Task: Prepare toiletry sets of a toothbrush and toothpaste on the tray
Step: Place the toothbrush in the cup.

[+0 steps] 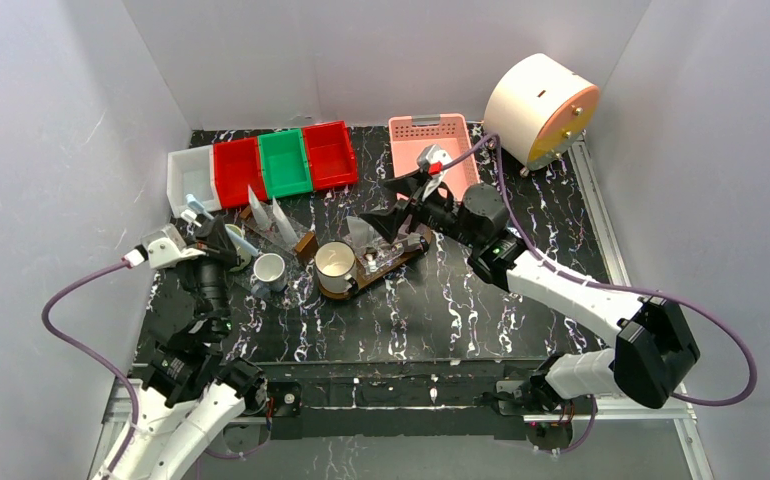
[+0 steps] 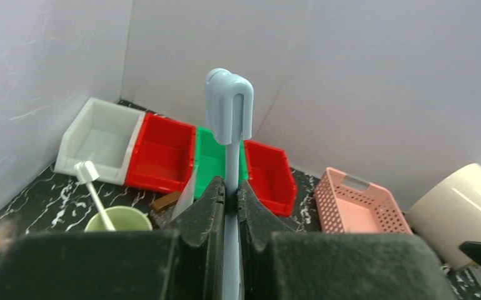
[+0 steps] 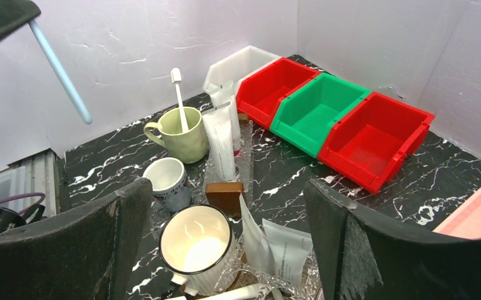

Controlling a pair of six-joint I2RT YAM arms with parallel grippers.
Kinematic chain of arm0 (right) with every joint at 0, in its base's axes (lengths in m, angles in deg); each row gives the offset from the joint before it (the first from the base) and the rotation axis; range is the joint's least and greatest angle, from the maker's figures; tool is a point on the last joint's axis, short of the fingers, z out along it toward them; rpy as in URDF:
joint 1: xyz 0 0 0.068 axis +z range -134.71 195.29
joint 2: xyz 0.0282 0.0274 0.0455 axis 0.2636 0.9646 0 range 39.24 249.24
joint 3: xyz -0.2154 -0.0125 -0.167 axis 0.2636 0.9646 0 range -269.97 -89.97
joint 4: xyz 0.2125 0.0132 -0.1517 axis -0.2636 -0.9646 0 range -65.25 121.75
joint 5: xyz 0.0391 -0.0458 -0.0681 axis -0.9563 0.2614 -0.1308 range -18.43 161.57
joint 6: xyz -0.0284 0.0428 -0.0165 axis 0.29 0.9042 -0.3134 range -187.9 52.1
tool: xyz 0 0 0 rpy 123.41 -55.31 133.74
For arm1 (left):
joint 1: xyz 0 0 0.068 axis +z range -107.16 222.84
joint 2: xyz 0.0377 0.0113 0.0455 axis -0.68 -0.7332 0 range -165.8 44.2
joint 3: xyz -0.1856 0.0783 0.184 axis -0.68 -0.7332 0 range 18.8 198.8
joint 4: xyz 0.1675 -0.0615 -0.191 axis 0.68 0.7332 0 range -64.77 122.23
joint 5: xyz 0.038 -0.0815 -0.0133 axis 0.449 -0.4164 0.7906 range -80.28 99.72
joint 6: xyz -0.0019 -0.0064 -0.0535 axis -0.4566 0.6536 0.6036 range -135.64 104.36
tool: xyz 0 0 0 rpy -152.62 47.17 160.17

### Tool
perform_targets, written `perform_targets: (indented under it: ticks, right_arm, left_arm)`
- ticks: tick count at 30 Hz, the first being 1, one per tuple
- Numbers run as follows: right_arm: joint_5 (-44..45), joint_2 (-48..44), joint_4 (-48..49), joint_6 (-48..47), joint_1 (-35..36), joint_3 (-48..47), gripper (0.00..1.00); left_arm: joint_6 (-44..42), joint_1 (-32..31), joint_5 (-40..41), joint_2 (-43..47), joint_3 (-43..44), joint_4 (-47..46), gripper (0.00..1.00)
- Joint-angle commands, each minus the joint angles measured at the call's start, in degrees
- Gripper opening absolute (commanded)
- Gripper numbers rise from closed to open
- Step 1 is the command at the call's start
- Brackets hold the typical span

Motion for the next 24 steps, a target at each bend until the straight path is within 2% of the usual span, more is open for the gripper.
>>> perform_targets:
  ticks: [1,8,15,24]
  right_arm:
    - [2.4,-3.3,2.6,-1.2,0.0,1.6,0.99]
    - [4.4,-5.8,2.5,-2.6,0.0,4.4,0.99]
    - [5.5,-9.2,2.9,-4.5,0.1,6.7,0.99]
    - [9.5,-12.6,2.5,-8.2,0.1,8.7,0.99]
  left_arm:
    - [1.2,-0.3,5.8,1.4,-4.3,1.2,0.00]
    - [4.6,-0.3,11.6,-0.1,-11.2,-5.0,0.00]
    - [8.0,-0.3,16.4,-7.1,-16.0,-12.8,0.00]
    - [7.4,-0.3,20.4,-15.3,-21.8,-25.8,0.00]
